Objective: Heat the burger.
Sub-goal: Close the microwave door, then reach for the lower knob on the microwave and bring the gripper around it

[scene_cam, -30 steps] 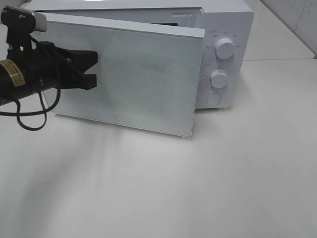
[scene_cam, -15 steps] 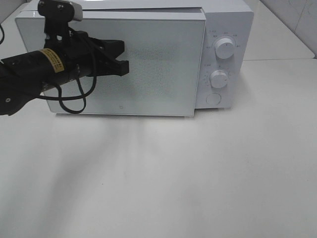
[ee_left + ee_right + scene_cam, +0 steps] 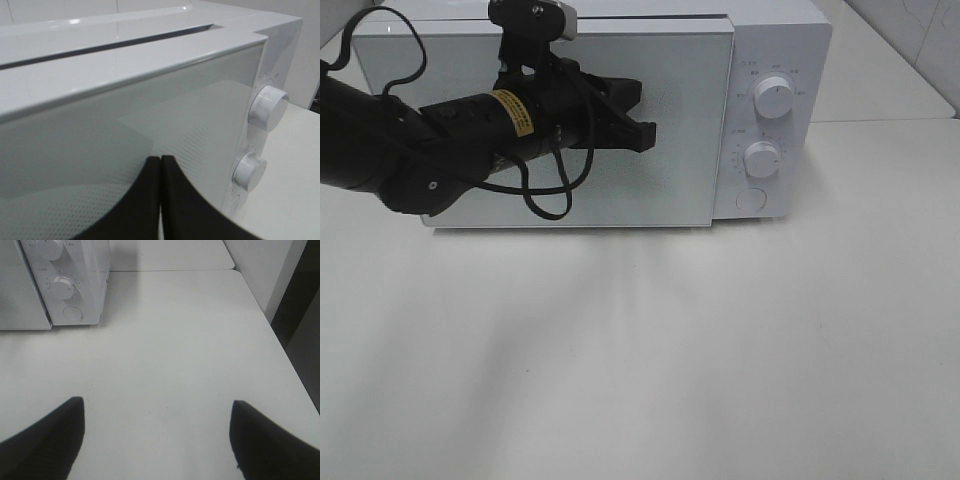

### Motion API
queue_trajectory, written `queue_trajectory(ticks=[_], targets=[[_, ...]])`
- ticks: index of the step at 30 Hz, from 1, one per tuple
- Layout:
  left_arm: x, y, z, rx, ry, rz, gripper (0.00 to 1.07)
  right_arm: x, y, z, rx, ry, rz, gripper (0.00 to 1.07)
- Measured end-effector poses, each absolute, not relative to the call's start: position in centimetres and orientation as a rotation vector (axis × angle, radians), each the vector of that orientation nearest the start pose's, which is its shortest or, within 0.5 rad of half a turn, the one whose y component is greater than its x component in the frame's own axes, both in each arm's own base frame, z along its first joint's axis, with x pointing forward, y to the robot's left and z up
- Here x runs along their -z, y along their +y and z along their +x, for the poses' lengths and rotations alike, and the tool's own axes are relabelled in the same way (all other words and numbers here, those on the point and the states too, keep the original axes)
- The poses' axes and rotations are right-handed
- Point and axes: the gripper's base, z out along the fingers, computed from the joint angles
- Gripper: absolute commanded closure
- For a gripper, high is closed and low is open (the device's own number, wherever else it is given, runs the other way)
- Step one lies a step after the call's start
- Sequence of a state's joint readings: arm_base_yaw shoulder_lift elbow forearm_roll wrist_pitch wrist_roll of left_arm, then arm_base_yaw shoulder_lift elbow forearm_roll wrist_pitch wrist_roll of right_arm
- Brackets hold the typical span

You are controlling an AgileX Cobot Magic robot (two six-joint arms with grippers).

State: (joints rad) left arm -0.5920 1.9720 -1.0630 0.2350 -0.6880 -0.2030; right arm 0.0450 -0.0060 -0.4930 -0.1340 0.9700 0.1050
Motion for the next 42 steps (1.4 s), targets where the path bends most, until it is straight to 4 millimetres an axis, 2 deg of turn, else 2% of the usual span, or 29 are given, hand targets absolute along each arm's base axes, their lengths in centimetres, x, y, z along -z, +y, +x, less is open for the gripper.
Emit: queue_trajectory(ticks=[11, 20, 22, 24, 25, 26, 27, 28, 30, 36, 39, 41, 42], targets=[[-18.8, -26.7, 35.6, 0.566, 1.613, 0.607, 1.07, -28.3, -1.0, -0.1, 0.065, 1.947, 0.057, 0.31], [-18.9, -26.8, 35.5, 0.567, 1.635, 0.605, 1.07, -28.3, -1.1, -0.1, 0.066, 1.947, 0.057, 0.31], [-19.1, -26.9, 35.5, 0.567, 1.641, 0.605, 1.04, -28.3, -1.1, -0.1, 0.066, 1.947, 0.057, 0.31], [-19.9, -26.7, 35.2, 0.544, 1.695, 0.615, 0.78, -28.3, -1.1, -0.1, 0.066, 1.947, 0.057, 0.31], [-19.9, -26.7, 35.2, 0.544, 1.695, 0.615, 0.78, -28.3, -1.1, -0.1, 0.066, 1.947, 0.057, 0.31], [-20.2, -26.6, 35.1, 0.532, 1.719, 0.62, 0.71, -28.3, -1.1, -0.1, 0.066, 1.947, 0.057, 0.31], [-20.7, -26.4, 34.7, 0.511, 1.783, 0.621, 0.55, -28.3, -1.1, -0.1, 0.066, 1.947, 0.057, 0.31], [-20.7, -26.4, 34.7, 0.511, 1.783, 0.621, 0.55, -28.3, -1.1, -0.1, 0.066, 1.947, 0.057, 0.31], [-21.5, -26.1, 34.1, 0.489, 1.887, 0.601, 0.42, -28.3, -1.1, -0.1, 0.066, 1.947, 0.057, 0.31], [-23.3, -25.1, 32.8, 0.453, 2.056, 0.575, 0.41, -28.3, -1.1, -0.1, 0.066, 1.947, 0.057, 0.31], [-23.5, -24.9, 32.5, 0.442, 2.088, 0.58, 0.41, -28.3, -1.1, -0.1, 0.066, 1.947, 0.057, 0.31], [-24.3, -24.8, 30.5, 0.404, 2.213, 0.639, 0.41, -28.3, -1.1, -0.1, 0.066, 1.947, 0.057, 0.31], [-24.3, -24.8, 30.5, 0.404, 2.213, 0.639, 0.41, -28.3, -1.1, -0.1, 0.066, 1.947, 0.057, 0.31]])
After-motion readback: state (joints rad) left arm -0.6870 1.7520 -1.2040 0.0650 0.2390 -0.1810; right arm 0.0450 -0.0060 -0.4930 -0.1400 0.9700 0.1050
